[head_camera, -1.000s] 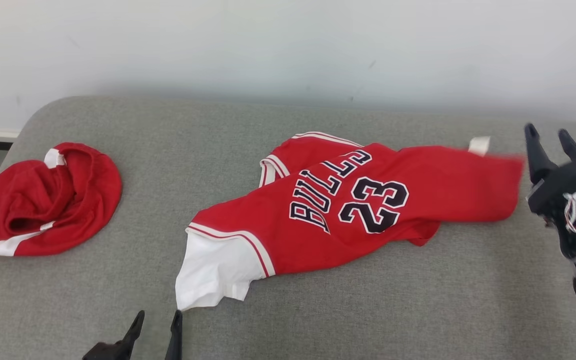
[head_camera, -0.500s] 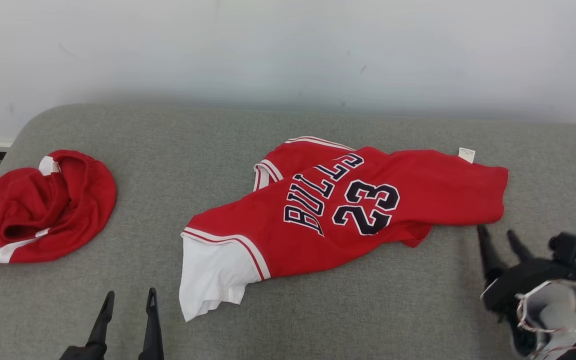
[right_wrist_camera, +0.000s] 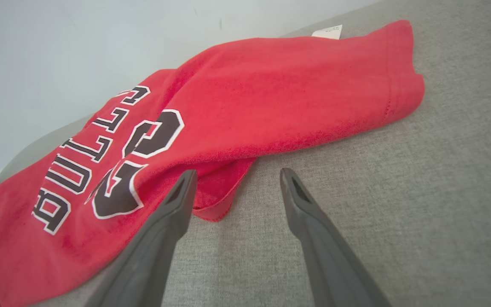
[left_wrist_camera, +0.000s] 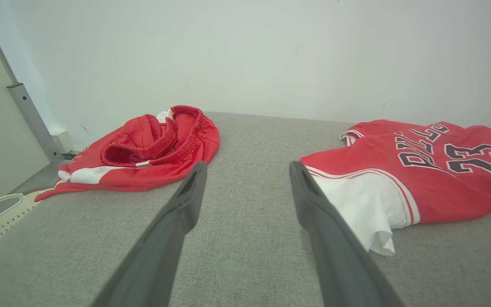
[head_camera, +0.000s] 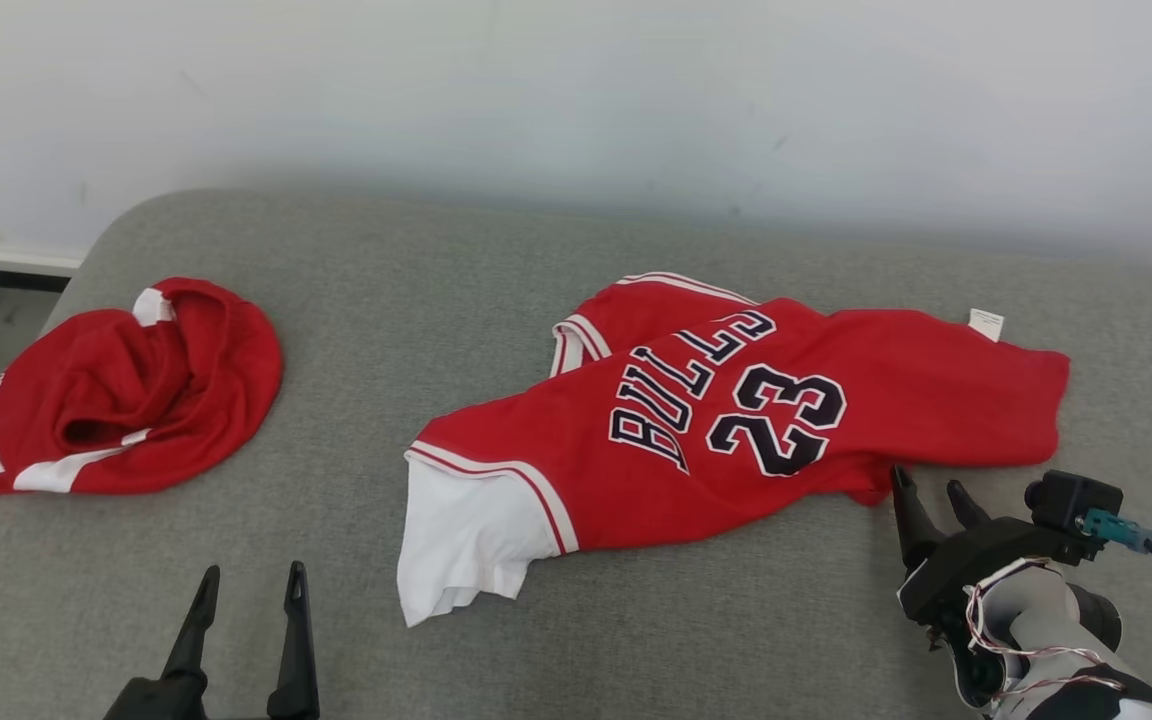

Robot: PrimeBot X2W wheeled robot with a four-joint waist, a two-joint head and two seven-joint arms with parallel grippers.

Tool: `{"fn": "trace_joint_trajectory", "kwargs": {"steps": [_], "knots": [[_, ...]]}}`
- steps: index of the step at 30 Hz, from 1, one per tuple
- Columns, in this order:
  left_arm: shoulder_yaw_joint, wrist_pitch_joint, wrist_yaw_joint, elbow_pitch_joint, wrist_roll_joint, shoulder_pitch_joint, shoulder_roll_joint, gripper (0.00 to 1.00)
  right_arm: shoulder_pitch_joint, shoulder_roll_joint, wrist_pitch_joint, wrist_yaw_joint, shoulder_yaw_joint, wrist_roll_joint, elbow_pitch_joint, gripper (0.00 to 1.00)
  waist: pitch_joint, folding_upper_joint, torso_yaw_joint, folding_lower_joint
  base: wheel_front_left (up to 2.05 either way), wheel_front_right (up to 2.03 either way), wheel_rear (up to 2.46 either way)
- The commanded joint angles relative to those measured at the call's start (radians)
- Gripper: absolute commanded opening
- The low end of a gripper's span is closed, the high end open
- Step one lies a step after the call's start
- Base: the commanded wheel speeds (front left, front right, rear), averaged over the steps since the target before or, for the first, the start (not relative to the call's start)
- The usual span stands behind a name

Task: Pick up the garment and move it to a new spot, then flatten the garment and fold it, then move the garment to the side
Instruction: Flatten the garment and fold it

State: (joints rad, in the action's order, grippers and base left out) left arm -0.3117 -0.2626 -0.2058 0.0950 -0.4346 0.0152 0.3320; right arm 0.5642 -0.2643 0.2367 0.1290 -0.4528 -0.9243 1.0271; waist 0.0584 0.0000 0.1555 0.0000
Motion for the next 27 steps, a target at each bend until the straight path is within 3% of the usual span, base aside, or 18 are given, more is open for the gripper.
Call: {"fn": "trace_joint_trajectory", "kwargs": {"steps": [1, 5, 6, 7, 8, 9, 13, 17, 27], "knots": [[0.0, -0.005, 0.006, 0.008, 0.007, 0.013, -0.007, 1.0, 0.027, 0.013, -0.006, 0.004, 0.003, -0.007, 0.035, 1.0, 0.012, 0.0, 0.031, 0.0, 0.0, 0.0, 0.0], [-0.002, -0.005, 0.015, 0.015, 0.014, 0.028, -0.017, 1.0, 0.051, 0.011, -0.009, 0.004, -0.022, 0.033, 0.111, 1.0, 0.016, 0.0, 0.058, 0.0, 0.0, 0.0, 0.0], [-0.005, -0.005, 0.019, 0.018, 0.015, 0.031, -0.021, 1.0, 0.057, 0.011, -0.015, 0.004, -0.032, 0.051, 0.149, 0.97, 0.017, 0.0, 0.066, 0.0, 0.0, 0.0, 0.0], [-0.006, -0.005, 0.02, 0.021, 0.018, 0.033, -0.024, 1.0, 0.065, 0.014, -0.014, 0.004, -0.039, 0.064, 0.177, 0.85, 0.017, 0.0, 0.074, 0.0, 0.0, 0.0, 0.0], [-0.006, -0.005, 0.022, 0.024, 0.019, 0.032, -0.026, 1.0, 0.073, 0.021, -0.012, 0.004, -0.04, 0.068, 0.193, 0.32, 0.017, 0.0, 0.079, 0.0, 0.0, 0.0, 0.0], [-0.004, -0.005, 0.023, 0.027, 0.02, 0.03, -0.026, 1.0, 0.075, 0.032, -0.01, 0.004, -0.036, 0.063, 0.202, 0.0, 0.016, 0.0, 0.081, 0.0, 0.0, 0.0, 0.0], [0.016, -0.005, 0.016, 0.031, 0.021, 0.009, -0.029, 1.0, 0.077, 0.029, 0.014, 0.003, -0.028, 0.053, 0.172, 0.0, 0.002, 0.0, 0.062, 0.0, 0.0, 0.0, 0.0], [0.03, -0.005, 0.024, 0.037, 0.019, -0.006, -0.033, 1.0, 0.047, 0.005, 0.026, 0.004, -0.039, 0.054, 0.065, 0.0, -0.024, 0.0, 0.028, 0.0, 0.0, 0.0, 0.0], [0.053, -0.005, 0.036, 0.047, 0.021, -0.048, -0.051, 1.0, -0.125, -0.174, 0.006, 0.004, -0.036, 0.002, -0.337, 0.0, -0.07, 0.0, -0.069, 0.0, 0.0, 0.0, 0.0]]}}
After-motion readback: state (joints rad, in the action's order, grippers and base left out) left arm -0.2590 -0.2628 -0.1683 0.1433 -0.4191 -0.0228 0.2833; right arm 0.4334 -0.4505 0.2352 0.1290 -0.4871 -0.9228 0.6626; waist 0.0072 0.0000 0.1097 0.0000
